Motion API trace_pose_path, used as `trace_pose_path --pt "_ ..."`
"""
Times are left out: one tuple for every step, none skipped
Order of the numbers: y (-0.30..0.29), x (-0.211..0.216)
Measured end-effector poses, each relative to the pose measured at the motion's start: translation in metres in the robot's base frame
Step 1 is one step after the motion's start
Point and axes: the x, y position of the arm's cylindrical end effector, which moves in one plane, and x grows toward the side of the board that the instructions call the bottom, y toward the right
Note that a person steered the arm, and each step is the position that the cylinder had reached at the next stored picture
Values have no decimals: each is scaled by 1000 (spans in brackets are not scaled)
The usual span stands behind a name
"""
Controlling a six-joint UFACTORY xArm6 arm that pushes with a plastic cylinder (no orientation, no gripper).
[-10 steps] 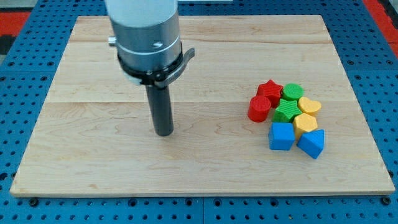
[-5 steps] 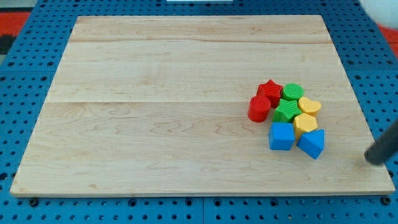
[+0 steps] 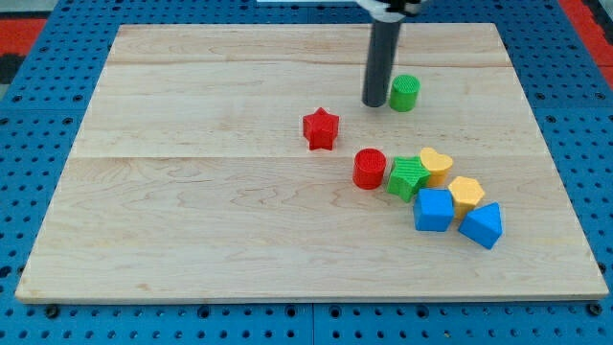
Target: Separate green circle and red star from group of blocks
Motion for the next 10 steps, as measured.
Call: trace_pose_path --pt "67 2" --pt "78 7" --pt "133 0" --pt "168 -11" --pt "134 -71" --pt "69 -83" --pt "153 -103" --pt "197 -72" --pt "114 -65" --pt "37 -70"
